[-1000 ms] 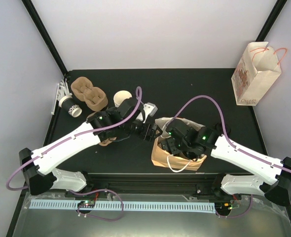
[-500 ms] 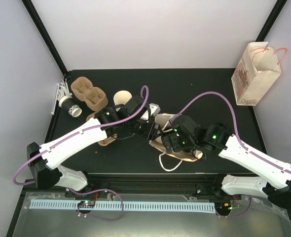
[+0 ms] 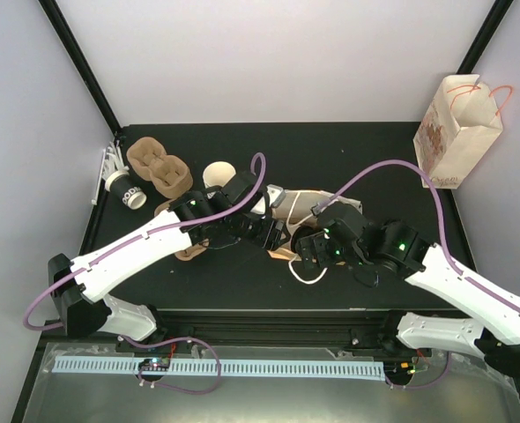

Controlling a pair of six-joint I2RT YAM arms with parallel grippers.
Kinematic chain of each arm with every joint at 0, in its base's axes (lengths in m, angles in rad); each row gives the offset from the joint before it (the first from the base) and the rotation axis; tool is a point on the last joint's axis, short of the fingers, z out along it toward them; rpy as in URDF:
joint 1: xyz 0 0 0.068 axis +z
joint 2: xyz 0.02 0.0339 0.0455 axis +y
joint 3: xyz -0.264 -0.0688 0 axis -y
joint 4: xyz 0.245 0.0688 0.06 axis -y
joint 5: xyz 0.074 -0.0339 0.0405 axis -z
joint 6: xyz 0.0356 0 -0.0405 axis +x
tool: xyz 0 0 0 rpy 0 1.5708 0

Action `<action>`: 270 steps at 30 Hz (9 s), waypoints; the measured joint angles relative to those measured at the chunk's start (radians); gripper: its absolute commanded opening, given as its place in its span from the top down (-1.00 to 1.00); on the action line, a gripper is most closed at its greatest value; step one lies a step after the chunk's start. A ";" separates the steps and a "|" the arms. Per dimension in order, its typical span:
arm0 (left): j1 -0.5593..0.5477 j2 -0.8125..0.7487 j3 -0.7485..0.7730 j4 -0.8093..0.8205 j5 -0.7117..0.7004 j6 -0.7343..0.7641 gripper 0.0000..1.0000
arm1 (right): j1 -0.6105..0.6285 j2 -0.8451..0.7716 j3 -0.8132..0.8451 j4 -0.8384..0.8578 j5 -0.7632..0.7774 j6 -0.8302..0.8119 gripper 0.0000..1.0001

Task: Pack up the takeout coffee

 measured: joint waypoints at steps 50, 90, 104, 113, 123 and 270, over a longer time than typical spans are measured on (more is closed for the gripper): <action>-0.010 -0.072 -0.002 0.011 -0.122 -0.109 0.21 | 0.000 0.067 0.000 0.038 -0.040 -0.023 -1.00; -0.020 -0.245 -0.121 -0.084 -0.361 0.105 0.97 | -0.162 -0.101 0.113 -0.053 0.153 0.048 -0.99; -0.020 -0.504 -0.405 0.139 -0.278 0.183 0.97 | -0.176 -0.109 -0.010 0.129 -0.398 -0.089 -0.61; -0.021 -0.614 -0.529 0.229 -0.225 0.201 0.97 | -0.170 -0.130 -0.142 0.151 -0.589 -0.099 -0.69; -0.021 -0.580 -0.509 0.211 -0.212 0.183 0.97 | -0.166 -0.108 0.021 0.060 -0.479 -0.129 -0.64; 1.401 0.957 0.653 0.116 0.020 -0.014 0.60 | -0.418 0.009 0.261 0.007 -0.093 -0.254 -0.60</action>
